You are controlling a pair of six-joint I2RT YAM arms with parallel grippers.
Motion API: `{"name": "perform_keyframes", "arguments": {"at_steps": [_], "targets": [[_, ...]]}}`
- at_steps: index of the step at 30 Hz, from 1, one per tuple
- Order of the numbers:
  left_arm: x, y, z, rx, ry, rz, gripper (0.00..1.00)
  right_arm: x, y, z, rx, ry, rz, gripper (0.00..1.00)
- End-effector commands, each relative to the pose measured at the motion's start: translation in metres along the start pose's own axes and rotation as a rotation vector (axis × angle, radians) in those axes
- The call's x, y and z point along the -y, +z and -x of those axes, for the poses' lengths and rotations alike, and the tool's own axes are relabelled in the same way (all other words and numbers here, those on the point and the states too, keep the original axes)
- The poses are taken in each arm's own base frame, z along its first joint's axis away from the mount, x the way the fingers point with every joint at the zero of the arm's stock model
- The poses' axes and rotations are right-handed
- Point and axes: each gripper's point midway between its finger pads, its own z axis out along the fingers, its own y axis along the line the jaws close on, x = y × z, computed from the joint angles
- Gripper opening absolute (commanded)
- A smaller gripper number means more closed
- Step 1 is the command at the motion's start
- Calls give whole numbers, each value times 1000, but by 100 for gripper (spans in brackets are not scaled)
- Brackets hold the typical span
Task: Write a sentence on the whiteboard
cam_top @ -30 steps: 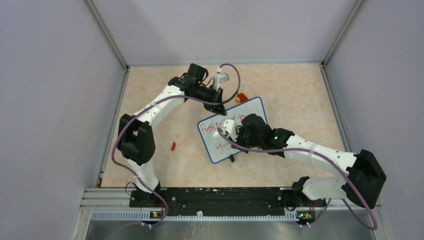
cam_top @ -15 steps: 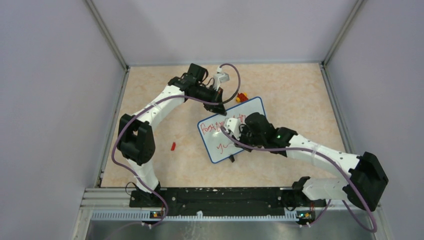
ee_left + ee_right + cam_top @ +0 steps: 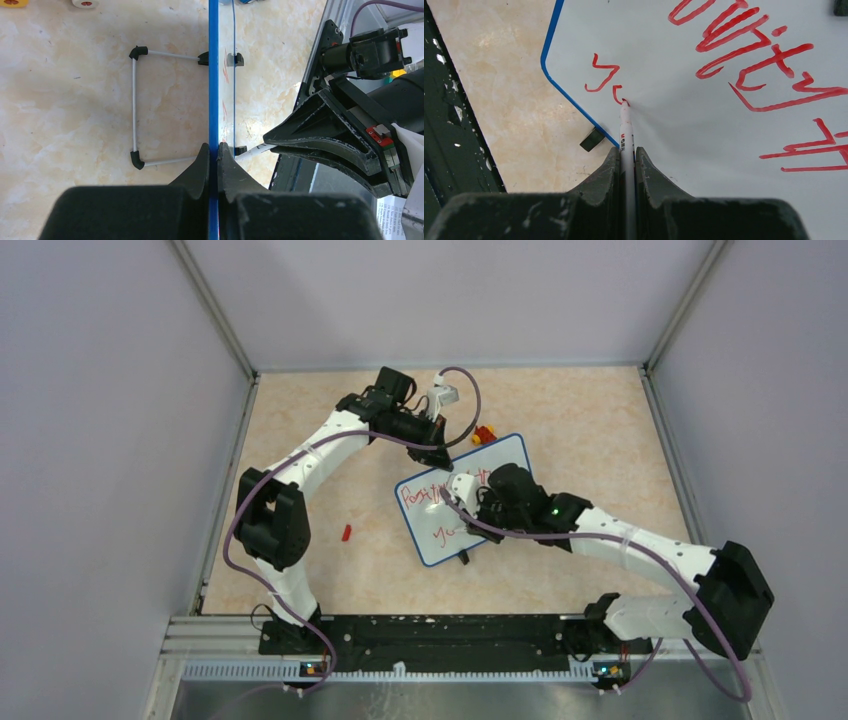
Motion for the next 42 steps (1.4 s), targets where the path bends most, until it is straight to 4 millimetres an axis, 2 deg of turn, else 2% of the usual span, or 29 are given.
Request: {"name": "perform_keyframes", "arguments": {"at_steps": [1, 8, 13, 20, 31, 42], "targets": [[1, 11, -12, -34, 19, 11, 0, 11, -1, 40, 109, -11, -42, 0], [1, 11, -11, -32, 22, 10, 0, 7, 0, 42, 115, -14, -34, 0], [2, 10, -12, -35, 21, 12, 0, -1, -10, 44, 138, -12, 0, 0], [3, 9, -13, -34, 25, 10, 0, 3, -20, 23, 103, -1, -18, 0], [3, 9, -12, -31, 24, 11, 0, 11, -8, 24, 101, 1, -37, 0], [2, 10, -12, -31, 22, 10, 0, 17, -7, 26, 102, 14, -63, 0]]}}
